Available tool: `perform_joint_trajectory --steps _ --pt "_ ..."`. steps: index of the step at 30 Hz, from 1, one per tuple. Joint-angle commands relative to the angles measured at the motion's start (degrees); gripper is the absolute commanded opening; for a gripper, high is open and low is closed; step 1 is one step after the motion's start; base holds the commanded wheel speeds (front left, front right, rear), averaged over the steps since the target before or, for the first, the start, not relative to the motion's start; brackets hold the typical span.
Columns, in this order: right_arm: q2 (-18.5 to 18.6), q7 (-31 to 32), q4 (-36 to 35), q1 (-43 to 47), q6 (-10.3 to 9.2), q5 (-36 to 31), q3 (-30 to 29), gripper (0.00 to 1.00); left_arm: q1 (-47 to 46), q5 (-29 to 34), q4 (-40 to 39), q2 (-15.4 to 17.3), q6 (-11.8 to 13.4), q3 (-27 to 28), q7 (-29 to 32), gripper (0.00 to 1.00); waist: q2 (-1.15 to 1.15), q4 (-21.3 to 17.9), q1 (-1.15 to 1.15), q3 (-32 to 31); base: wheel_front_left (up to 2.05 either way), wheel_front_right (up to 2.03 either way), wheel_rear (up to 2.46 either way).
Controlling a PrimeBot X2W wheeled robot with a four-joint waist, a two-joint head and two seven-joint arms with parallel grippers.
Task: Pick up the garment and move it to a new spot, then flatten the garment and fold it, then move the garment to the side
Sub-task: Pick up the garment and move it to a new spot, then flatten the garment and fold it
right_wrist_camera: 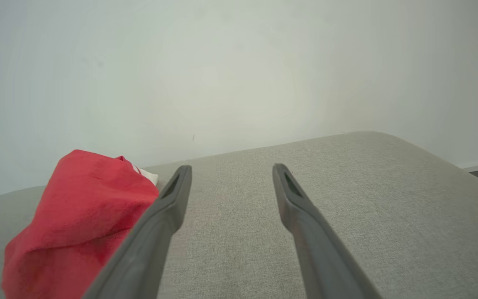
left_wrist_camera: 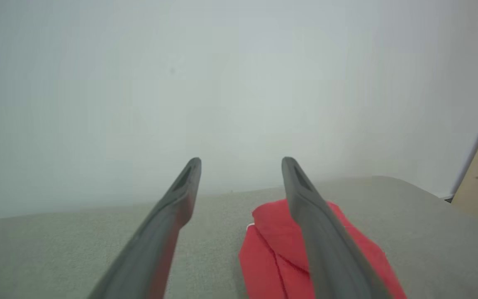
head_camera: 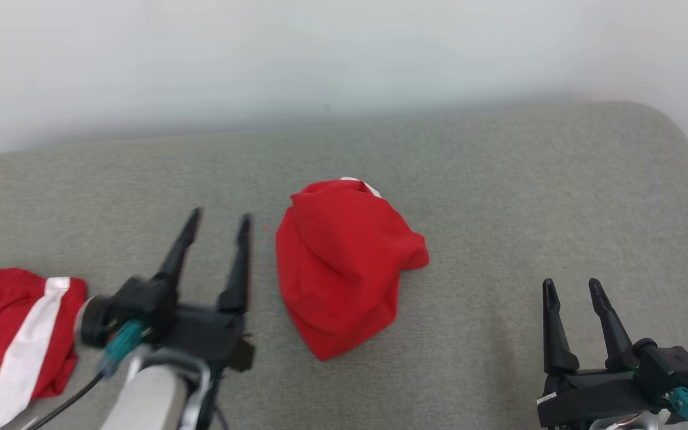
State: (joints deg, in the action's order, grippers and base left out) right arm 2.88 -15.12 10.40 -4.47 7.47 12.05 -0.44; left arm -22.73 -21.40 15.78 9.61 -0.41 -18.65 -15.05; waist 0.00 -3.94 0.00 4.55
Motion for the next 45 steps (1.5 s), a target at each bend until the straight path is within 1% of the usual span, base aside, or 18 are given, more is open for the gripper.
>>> perform_joint_trajectory --steps 1,5,8,12,18,24,31,45 --pt "0.0 -0.1 0.0 0.6 0.05 -0.1 0.1 1.0 2.2 0.4 -1.3 0.8 0.3 1.2 -0.2 1.0 0.0 1.7 0.0 -1.7 0.0 0.0 0.0" --pt "0.0 -0.1 0.1 1.3 0.05 -0.1 0.5 1.0 8.1 1.4 -5.9 2.6 0.2 6.0 -0.2 1.0 0.0 2.6 0.0 -2.6 0.0 0.0 0.0" --pt "0.1 -0.1 0.2 1.6 0.05 0.1 0.6 1.0 12.7 1.8 -8.1 2.9 0.1 9.2 -0.2 1.0 0.0 2.9 0.0 -3.3 0.0 0.0 0.0" --pt "0.4 -0.1 0.4 2.4 0.05 0.5 0.6 1.0 17.9 2.6 -10.2 2.2 -0.5 12.3 -0.2 1.0 0.0 3.4 0.0 -4.0 0.0 0.0 0.0" --pt "0.7 0.0 0.3 3.4 0.05 0.5 0.6 1.0 23.0 4.0 -11.4 0.3 -1.4 14.4 -0.2 1.0 0.0 4.3 0.0 -4.6 0.0 0.0 0.0" --pt "0.8 0.2 0.5 3.8 0.05 0.6 1.0 1.0 24.5 6.4 -10.9 -1.2 -2.3 15.6 -0.2 1.0 0.0 4.5 0.0 -4.8 0.0 0.0 0.0" --pt "0.9 0.3 0.7 4.3 0.05 0.9 1.0 1.0 25.1 7.3 -10.5 -2.8 -3.1 17.1 -0.2 1.0 0.0 4.2 0.0 -4.7 0.0 0.0 0.0" --pt "0.7 0.3 1.0 4.4 0.05 0.6 0.5 1.0 24.8 9.5 -9.5 -4.3 -4.9 19.1 -0.2 1.0 0.0 4.7 0.0 -4.5 0.0 0.0 0.0"
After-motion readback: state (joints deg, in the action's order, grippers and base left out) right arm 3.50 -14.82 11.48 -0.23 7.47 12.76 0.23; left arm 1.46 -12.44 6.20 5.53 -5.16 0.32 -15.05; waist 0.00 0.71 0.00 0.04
